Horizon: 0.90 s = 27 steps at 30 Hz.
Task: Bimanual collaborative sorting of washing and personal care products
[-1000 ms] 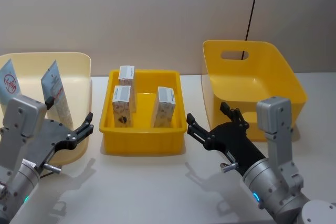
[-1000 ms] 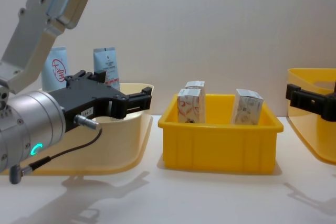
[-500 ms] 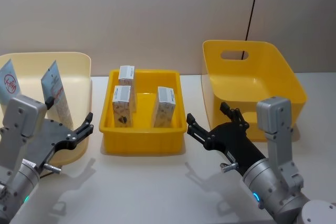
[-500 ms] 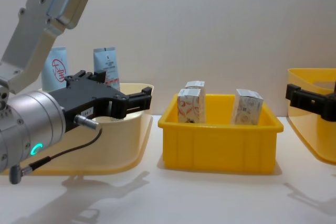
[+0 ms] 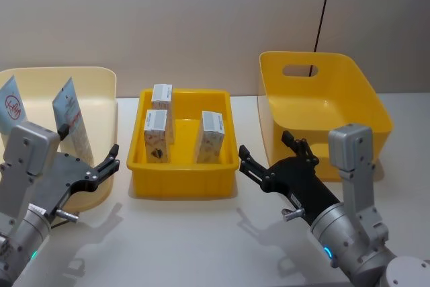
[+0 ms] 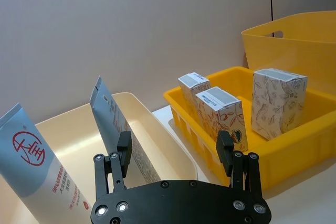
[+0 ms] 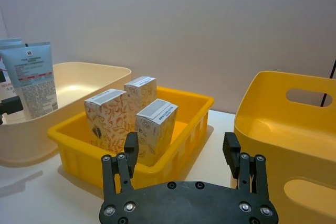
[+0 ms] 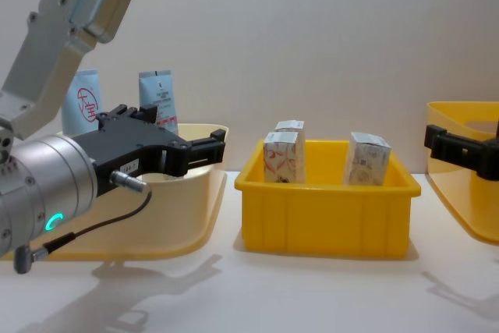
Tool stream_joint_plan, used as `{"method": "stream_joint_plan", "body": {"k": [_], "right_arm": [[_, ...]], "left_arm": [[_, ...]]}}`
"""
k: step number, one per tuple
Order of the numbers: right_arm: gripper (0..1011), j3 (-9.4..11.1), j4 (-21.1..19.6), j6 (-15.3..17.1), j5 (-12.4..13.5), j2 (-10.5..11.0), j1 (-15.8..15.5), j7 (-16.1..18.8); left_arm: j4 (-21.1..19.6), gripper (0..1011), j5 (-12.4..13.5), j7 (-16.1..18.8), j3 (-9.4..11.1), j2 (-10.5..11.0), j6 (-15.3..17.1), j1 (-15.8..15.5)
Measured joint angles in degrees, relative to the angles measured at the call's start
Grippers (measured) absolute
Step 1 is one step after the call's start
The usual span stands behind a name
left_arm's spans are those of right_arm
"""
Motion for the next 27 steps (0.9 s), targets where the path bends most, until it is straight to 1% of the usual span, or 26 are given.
{"method": "stream_joint_plan", "body": {"k": [22, 27], "right_arm": [[1001, 0.00, 0.00, 0.00, 0.00, 0.00, 0.00, 0.00], [1001, 0.00, 0.00, 0.00, 0.00, 0.00, 0.00, 0.00]], "left_arm": [[0.00, 1003, 0.00, 0.00, 0.00, 0.00, 0.00, 0.00], [-0.04, 1003, -0.11, -0.20, -0.28, 0.15, -0.01, 0.09]]}}
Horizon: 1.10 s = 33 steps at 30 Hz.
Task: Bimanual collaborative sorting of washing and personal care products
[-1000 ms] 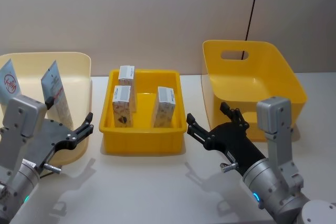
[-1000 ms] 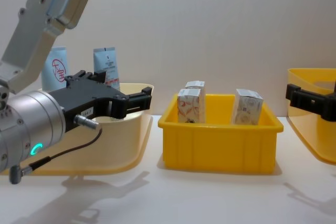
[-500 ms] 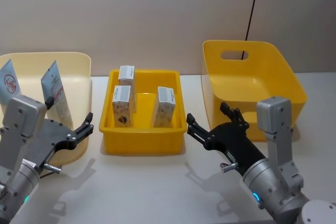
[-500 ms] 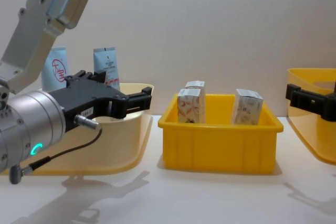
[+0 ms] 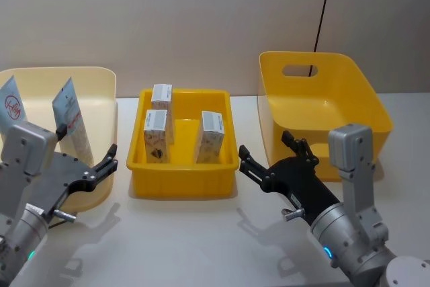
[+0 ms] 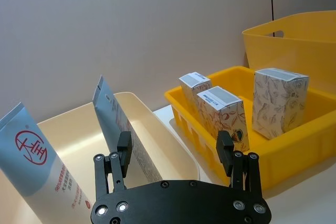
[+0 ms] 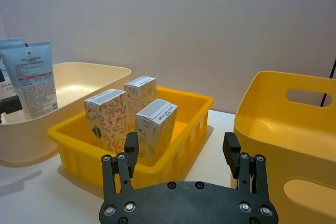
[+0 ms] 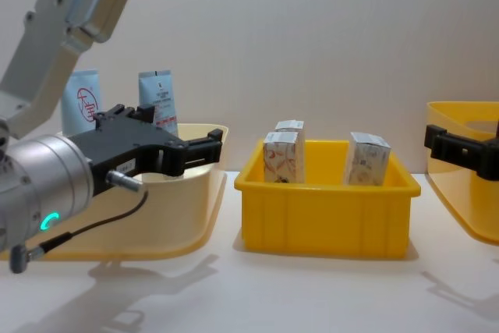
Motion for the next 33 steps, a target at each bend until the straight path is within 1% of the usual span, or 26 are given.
{"method": "stream_joint_plan", "body": {"k": [3, 10, 13, 16, 20, 25, 27, 33], "right_arm": [[1001, 0.00, 0.00, 0.00, 0.00, 0.00, 0.00, 0.00], [1001, 0.00, 0.00, 0.00, 0.00, 0.00, 0.00, 0.00], [1001, 0.00, 0.00, 0.00, 0.00, 0.00, 0.00, 0.00], [1001, 0.00, 0.00, 0.00, 0.00, 0.00, 0.00, 0.00], [1001, 0.00, 0.00, 0.00, 0.00, 0.00, 0.00, 0.00], [1001, 0.00, 0.00, 0.00, 0.00, 0.00, 0.00, 0.00], [1001, 0.00, 0.00, 0.00, 0.00, 0.00, 0.00, 0.00], [1001, 0.00, 0.00, 0.00, 0.00, 0.00, 0.00, 0.00]], "left_arm": [[-0.08, 1003, -0.36, -0.41, -0.37, 0.30, -0.04, 0.15], [-0.49, 1003, -2.32, -1.72, -2.25, 1.38, -0.14, 1.28], [-0.64, 1003, -2.88, -1.94, -2.84, 1.58, -0.14, 1.72], [-0.81, 1003, -3.97, -2.39, -3.87, 1.75, 0.05, 2.19], [-0.77, 1003, -5.07, -3.02, -4.61, 1.76, 0.61, 2.24], [0.04, 1004, -6.29, -3.91, -5.24, 1.41, 1.51, 1.55], [1.04, 1003, -7.00, -4.59, -5.53, 0.95, 2.13, 0.54], [3.55, 1003, -7.88, -5.83, -5.77, -0.11, 2.95, -1.80]]}}
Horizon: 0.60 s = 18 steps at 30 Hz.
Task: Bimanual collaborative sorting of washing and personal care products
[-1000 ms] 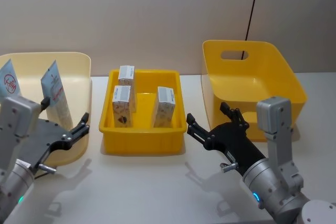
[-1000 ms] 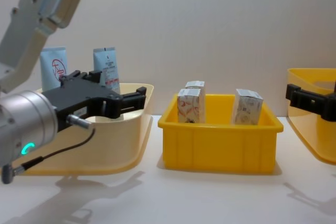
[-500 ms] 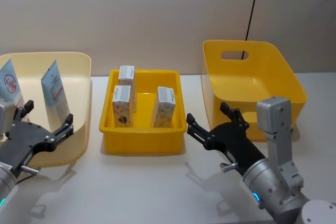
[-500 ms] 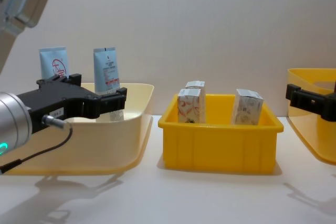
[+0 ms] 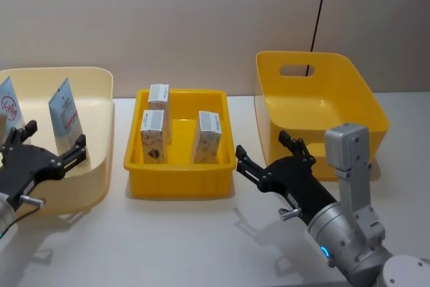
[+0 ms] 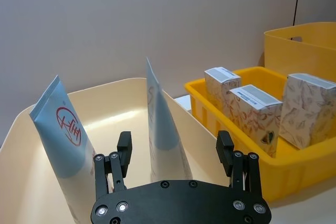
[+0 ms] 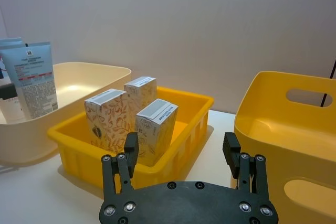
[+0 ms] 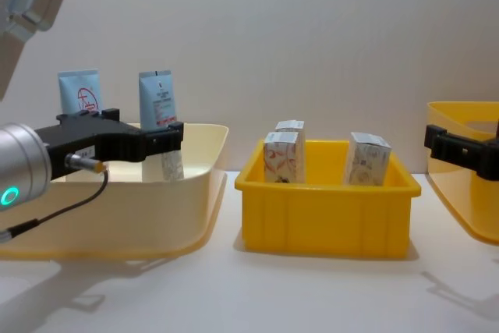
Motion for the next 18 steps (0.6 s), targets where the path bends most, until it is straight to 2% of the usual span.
{"method": "stream_joint_plan", "body": {"k": [18], "right_arm": [[1001, 0.00, 0.00, 0.00, 0.00, 0.00, 0.00, 0.00]], "left_arm": [[11.91, 1003, -0.73, -1.78, -0.07, -4.94, 1.38, -9.33]]}}
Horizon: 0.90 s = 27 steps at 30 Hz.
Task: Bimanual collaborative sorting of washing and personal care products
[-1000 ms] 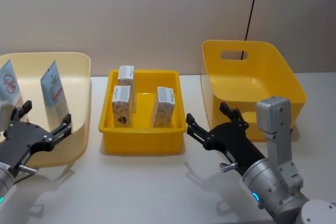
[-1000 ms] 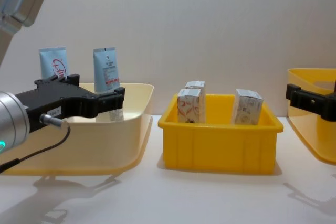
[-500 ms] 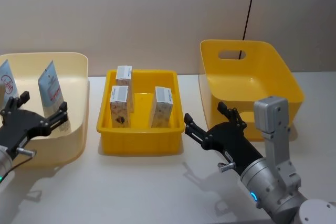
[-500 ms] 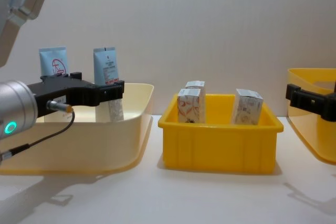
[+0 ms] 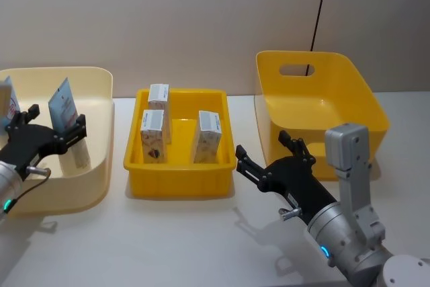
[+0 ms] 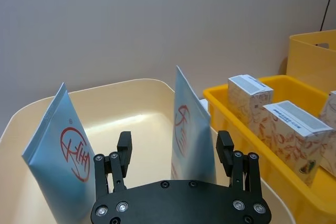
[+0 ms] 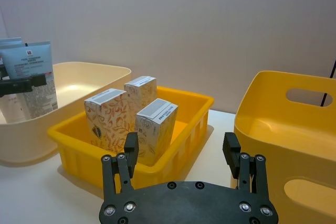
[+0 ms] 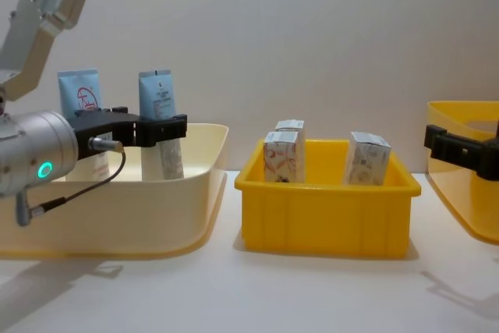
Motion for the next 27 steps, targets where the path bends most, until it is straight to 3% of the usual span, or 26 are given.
{"method": "stream_joint_plan", "body": {"k": [10, 17, 19, 21, 25, 27], "right_arm": [[1001, 0.00, 0.00, 0.00, 0.00, 0.00, 0.00, 0.00], [1001, 0.00, 0.00, 0.00, 0.00, 0.00, 0.00, 0.00], [1001, 0.00, 0.00, 0.00, 0.00, 0.00, 0.00, 0.00], [1001, 0.00, 0.00, 0.00, 0.00, 0.00, 0.00, 0.00], [1001, 0.00, 0.00, 0.00, 0.00, 0.00, 0.00, 0.00], [1001, 0.00, 0.00, 0.00, 0.00, 0.00, 0.00, 0.00]], "left_arm": [[4.64, 993, 0.17, -0.19, 0.08, -2.06, 0.07, -3.20], [6.58, 795, 0.31, -0.29, 0.12, -2.95, 0.12, -4.57], [6.85, 795, 0.33, -0.30, 0.13, -3.07, 0.13, -4.77], [7.17, 662, 0.35, -0.31, 0.14, -3.22, 0.14, -4.98], [7.62, 592, 0.38, -0.33, 0.17, -3.41, 0.15, -5.30], [7.83, 482, 0.39, -0.34, 0.17, -3.49, 0.15, -5.44]]}}
